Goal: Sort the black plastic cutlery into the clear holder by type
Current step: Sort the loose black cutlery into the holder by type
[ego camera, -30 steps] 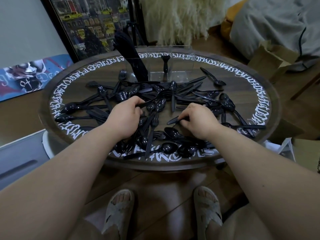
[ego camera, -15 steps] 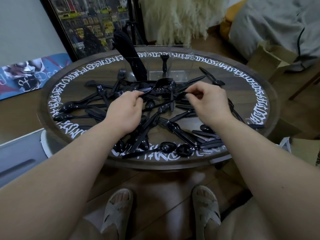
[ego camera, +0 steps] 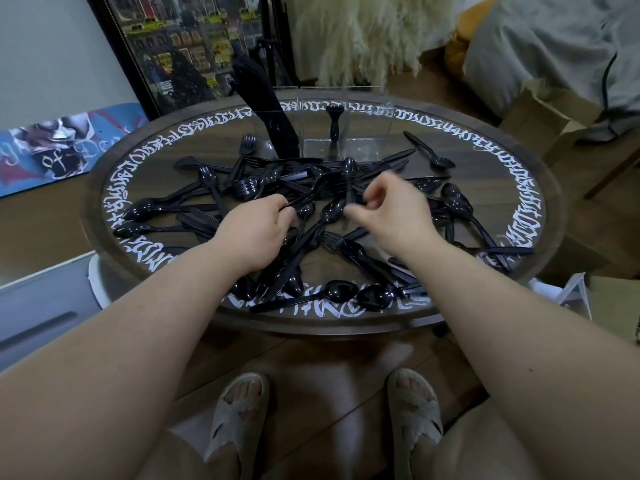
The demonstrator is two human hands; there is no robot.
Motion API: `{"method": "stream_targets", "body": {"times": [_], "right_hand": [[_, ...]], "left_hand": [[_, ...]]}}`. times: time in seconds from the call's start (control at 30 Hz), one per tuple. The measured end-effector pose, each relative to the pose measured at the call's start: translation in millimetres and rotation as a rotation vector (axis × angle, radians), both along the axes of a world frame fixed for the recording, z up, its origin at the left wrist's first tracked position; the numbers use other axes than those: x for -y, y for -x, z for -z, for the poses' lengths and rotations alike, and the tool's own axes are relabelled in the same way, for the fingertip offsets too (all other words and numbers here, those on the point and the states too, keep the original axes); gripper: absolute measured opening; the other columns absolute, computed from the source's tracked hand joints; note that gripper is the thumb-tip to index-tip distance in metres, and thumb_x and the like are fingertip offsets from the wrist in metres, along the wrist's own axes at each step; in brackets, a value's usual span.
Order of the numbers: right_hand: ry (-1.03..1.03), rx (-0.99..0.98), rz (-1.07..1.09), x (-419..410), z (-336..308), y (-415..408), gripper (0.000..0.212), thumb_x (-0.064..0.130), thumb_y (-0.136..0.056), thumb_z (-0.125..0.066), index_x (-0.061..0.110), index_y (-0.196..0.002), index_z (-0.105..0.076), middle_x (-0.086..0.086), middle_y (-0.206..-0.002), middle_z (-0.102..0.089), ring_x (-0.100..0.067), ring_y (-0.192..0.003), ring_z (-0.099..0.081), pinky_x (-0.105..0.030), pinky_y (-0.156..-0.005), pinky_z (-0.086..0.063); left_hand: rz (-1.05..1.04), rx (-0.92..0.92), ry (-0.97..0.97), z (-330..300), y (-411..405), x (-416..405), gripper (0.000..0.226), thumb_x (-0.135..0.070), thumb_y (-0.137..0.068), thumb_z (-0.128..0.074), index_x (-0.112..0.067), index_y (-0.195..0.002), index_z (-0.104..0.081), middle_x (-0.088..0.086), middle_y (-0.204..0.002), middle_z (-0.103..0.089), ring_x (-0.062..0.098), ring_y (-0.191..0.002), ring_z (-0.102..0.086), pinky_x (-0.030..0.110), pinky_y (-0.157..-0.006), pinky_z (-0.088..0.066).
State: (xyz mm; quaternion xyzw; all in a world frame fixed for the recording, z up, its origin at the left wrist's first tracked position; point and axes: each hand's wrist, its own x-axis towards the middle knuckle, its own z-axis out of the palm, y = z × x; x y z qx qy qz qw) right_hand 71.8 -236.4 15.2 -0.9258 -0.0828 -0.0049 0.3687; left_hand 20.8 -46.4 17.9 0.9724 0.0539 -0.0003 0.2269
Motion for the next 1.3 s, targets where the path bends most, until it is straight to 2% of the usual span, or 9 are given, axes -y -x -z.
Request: {"method": "stream_targets", "body": {"times": [0.1, 0.27, 0.37, 0.47, 0.57, 0.77, 0.9, 1.13, 1.3], "right_hand": [[0.366, -0.096, -0.195, -8, 11, 3, 0.045, 0.053, -0.074, -0.073, 0.023, -0.106, -0.064, 0.0, -0.109, -0.056, -0.021, -0.098, -0.057, -0.034, -0.085, -0.048], [0.396, -0.079, -0.23, -14, 16, 1, 0.027, 0.039, -0.084, -0.068, 0.023, -0.105, -0.067, 0.002, -0.105, -0.064, -0.021, -0.101, -0.059, -0.028, -0.081, -0.045], [0.256, -0.007, -0.147, -12, 8, -2, 0.015, 0.034, -0.089, -0.063, 0.02, -0.09, -0.069, -0.001, -0.091, -0.063, -0.023, -0.089, -0.057, -0.027, -0.073, -0.04], [0.163, 0.106, -0.068, -10, -3, -3, 0.034, 0.033, -0.092, -0.056, 0.017, -0.063, -0.053, -0.001, -0.076, -0.049, -0.023, -0.078, -0.048, -0.031, -0.064, -0.034], [-0.075, 0.132, 0.021, -10, -13, -4, 0.022, 0.027, -0.09, -0.058, 0.009, -0.078, -0.06, -0.003, -0.075, -0.059, -0.024, -0.076, -0.054, -0.034, -0.069, -0.043], [-0.75, -0.244, 0.116, -20, -30, 6, 0.011, 0.004, -0.085, -0.056, 0.009, -0.08, -0.047, -0.014, -0.078, -0.066, -0.015, -0.05, -0.056, -0.026, -0.049, -0.049], [-1.056, -0.423, 0.155, -25, -34, 11, 0.013, -0.002, -0.088, -0.055, 0.009, -0.089, -0.047, -0.018, -0.087, -0.059, -0.019, -0.051, -0.064, -0.024, -0.046, -0.051], [-1.112, -0.506, 0.18, -30, -34, 15, 0.011, -0.005, -0.089, -0.055, 0.001, -0.098, -0.057, -0.016, -0.082, -0.064, -0.017, -0.051, -0.065, -0.021, -0.045, -0.052], [-1.043, -0.484, 0.18, -29, -31, 12, 0.008, -0.001, -0.09, -0.056, 0.004, -0.09, -0.061, -0.011, -0.077, -0.064, -0.013, -0.049, -0.062, -0.02, -0.045, -0.049]], "left_hand": [[-0.053, 0.009, 0.017, 3, 1, -8, 0.03, -0.032, -0.101, -0.035, -0.014, -0.095, -0.058, -0.001, -0.072, -0.057, 0.021, -0.075, -0.054, 0.033, -0.066, -0.038], [-0.046, 0.017, 0.04, 3, 2, -10, 0.031, -0.031, -0.102, -0.033, -0.015, -0.098, -0.06, -0.001, -0.077, -0.059, 0.021, -0.078, -0.055, 0.031, -0.067, -0.037], [-0.051, 0.051, 0.052, 1, 1, -10, 0.032, -0.03, -0.103, -0.031, -0.014, -0.102, -0.058, 0.0, -0.074, -0.057, 0.023, -0.077, -0.055, 0.033, -0.067, -0.038], [-0.055, 0.088, 0.079, -2, 1, -8, 0.03, -0.027, -0.103, -0.03, -0.011, -0.101, -0.055, 0.002, -0.073, -0.056, 0.027, -0.078, -0.055, 0.035, -0.067, -0.039], [-0.052, 0.109, 0.127, -6, 2, -5, 0.029, -0.027, -0.103, -0.031, -0.009, -0.107, -0.054, 0.007, -0.083, -0.06, 0.028, -0.083, -0.056, 0.039, -0.074, -0.043], [0.054, 0.08, 0.156, -10, 5, 8, 0.034, -0.045, -0.097, -0.04, -0.018, -0.115, -0.052, 0.0, -0.098, -0.059, 0.023, -0.091, -0.055, 0.034, -0.078, -0.041], [0.131, 0.063, 0.099, -8, 8, 15, 0.038, -0.05, -0.093, -0.047, -0.021, -0.117, -0.049, -0.005, -0.093, -0.054, 0.019, -0.088, -0.054, 0.032, -0.073, -0.039], [0.134, 0.114, -0.046, -8, 9, 17, 0.028, -0.035, -0.099, -0.042, -0.013, -0.114, -0.05, 0.006, -0.107, -0.055, 0.027, -0.099, -0.054, 0.036, -0.08, -0.04], [0.186, 0.063, -0.039, -7, 9, 15, 0.019, -0.032, -0.101, -0.037, -0.016, -0.094, -0.042, 0.0, -0.091, -0.046, 0.023, -0.087, -0.048, 0.036, -0.076, -0.038]]}}
